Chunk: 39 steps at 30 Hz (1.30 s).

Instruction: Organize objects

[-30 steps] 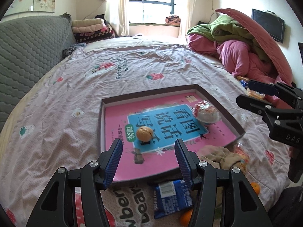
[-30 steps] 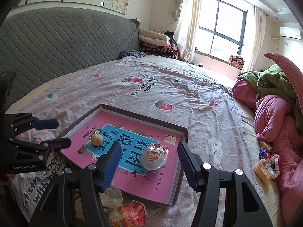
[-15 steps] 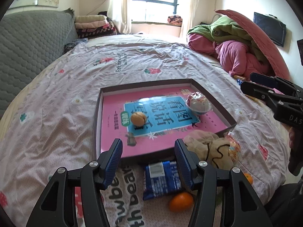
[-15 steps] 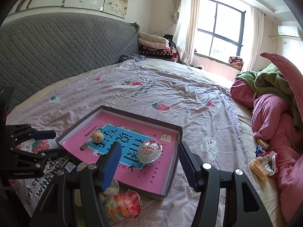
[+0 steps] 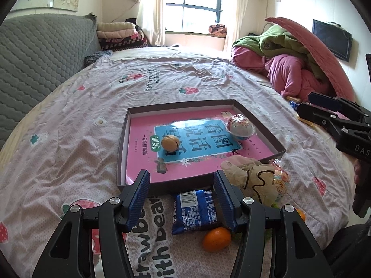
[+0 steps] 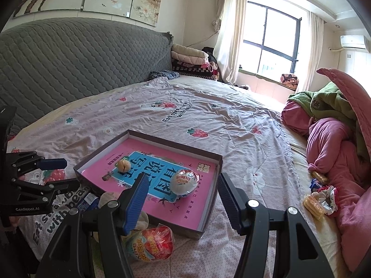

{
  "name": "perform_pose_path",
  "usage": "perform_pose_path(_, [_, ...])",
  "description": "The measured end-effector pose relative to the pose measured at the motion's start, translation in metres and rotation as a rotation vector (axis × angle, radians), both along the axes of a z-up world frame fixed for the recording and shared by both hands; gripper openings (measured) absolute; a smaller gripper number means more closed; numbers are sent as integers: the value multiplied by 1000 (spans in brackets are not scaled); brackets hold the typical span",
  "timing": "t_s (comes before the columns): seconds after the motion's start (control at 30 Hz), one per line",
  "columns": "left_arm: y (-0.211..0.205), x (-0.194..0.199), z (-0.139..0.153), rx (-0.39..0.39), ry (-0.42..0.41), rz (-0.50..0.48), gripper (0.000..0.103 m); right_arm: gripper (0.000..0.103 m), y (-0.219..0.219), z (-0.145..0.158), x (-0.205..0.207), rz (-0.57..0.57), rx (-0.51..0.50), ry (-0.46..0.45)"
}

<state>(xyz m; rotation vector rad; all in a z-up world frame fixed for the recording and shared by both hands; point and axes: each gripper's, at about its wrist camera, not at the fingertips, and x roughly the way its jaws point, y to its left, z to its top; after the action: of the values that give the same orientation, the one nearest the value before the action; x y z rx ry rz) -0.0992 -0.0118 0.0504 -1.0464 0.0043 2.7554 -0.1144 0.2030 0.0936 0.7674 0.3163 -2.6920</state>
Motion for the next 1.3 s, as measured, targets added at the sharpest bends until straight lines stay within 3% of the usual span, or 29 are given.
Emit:
perform_pose_path(0.47, [0,19,-1,-3,-1,25,59,61,-9,-12,16,12,-31,-33])
perform_pose_path(0.6, [2,24,-4,-10,-3,21,69,66,-7,-15,16,4,-45,-48])
perform_pose_path(0.67, [3,27,-5,-12,-5,11,69,70,-7,-16,19,1,-47,-45])
perform_pose_path(1.3, [7,32,-28,-30,-55,-17,72,71,-5,-29,43,22,-47,-72])
